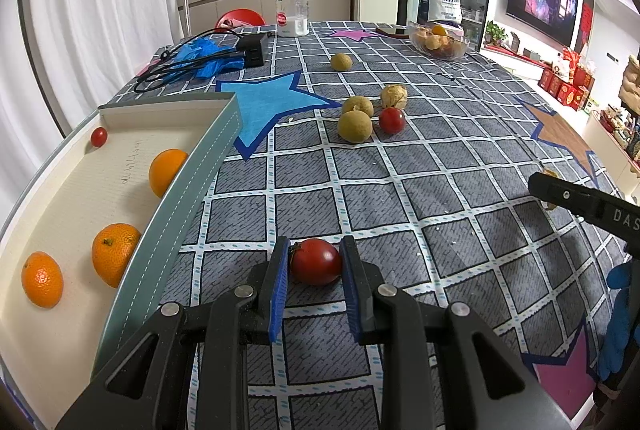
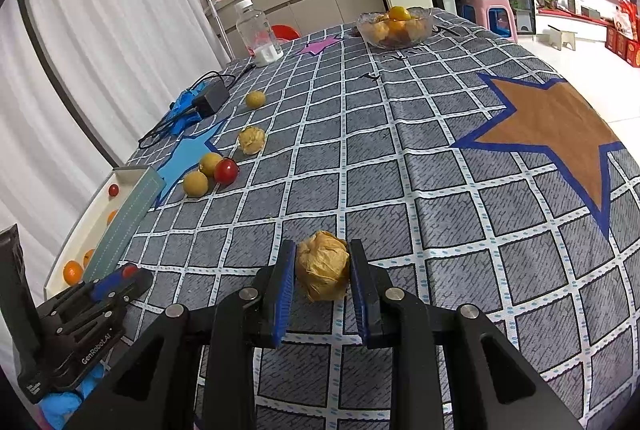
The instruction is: Organize fruits
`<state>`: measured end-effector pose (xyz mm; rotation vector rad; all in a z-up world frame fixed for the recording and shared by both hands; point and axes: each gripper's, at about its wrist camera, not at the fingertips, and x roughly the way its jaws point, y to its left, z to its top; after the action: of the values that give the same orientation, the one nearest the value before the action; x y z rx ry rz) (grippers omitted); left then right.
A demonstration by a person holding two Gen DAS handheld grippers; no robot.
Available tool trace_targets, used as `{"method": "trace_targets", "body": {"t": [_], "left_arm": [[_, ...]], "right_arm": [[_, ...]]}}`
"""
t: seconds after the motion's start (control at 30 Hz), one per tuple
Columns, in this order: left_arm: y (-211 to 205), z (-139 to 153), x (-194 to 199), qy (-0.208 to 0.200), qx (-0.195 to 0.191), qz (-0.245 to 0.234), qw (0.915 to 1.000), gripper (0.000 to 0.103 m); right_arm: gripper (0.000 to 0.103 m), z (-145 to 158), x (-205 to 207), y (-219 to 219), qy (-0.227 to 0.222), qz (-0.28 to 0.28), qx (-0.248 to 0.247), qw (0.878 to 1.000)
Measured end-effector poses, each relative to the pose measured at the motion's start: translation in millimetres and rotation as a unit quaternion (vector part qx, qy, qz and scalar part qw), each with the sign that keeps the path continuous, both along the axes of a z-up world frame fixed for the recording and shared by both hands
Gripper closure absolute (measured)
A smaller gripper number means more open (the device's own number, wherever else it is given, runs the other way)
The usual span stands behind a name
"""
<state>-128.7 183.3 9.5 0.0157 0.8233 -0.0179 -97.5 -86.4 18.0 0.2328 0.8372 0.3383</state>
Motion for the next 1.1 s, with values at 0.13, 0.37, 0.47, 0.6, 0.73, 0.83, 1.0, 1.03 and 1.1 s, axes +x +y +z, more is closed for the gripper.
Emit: {"method": "trace_targets", "body": {"t": [0.13,0.37,0.47,0.6,0.73,0.83,1.0,1.03,1.1], "left_arm": [[0,0,0,0.000,-0.002,0.000,1.0000,0.076],[0,0,0,0.000,-0.002,0.000,1.0000,0.076],[0,0,-1,0.000,-0.011,-0.001,0.9999,0.076],[4,2,-2,0.001,-0.034,-0.005,0.9994,0.076],[11,3,-1,0.003,-0.056,-0.005,0.9984,0.076],[11,4,-1,0.005,-0.060,-0.003,0.9982,0.076],[17,7,-9,0.009,-0.081,-0.006,0.9967,0.076],[19,9,-11,0.008,-0.085,-0.005,0.9963,0.076],[24,15,-18,0.002,-0.091,-0.006,0.9959,0.076]], "right_arm": [[0.076,2,-2,-4,-0.008,0.002,0.020,1.000],[0.076,6,-6,-8,-0.023,0.004,0.038,0.999],[0.076,7,-5,-7,-0.020,0.003,0.034,0.999],[0.076,6,-5,-6,-0.019,0.001,0.028,0.999],[0.076,5,-4,-5,-0.016,0.000,0.022,1.000],[0.076,4,-3,-3,-0.012,0.002,0.015,1.000],[0.076,0,0,3,-0.001,0.010,-0.002,1.000],[0.076,-1,1,4,0.004,0.012,-0.006,1.000],[0.076,-2,2,6,0.010,0.012,-0.011,1.000]]}}
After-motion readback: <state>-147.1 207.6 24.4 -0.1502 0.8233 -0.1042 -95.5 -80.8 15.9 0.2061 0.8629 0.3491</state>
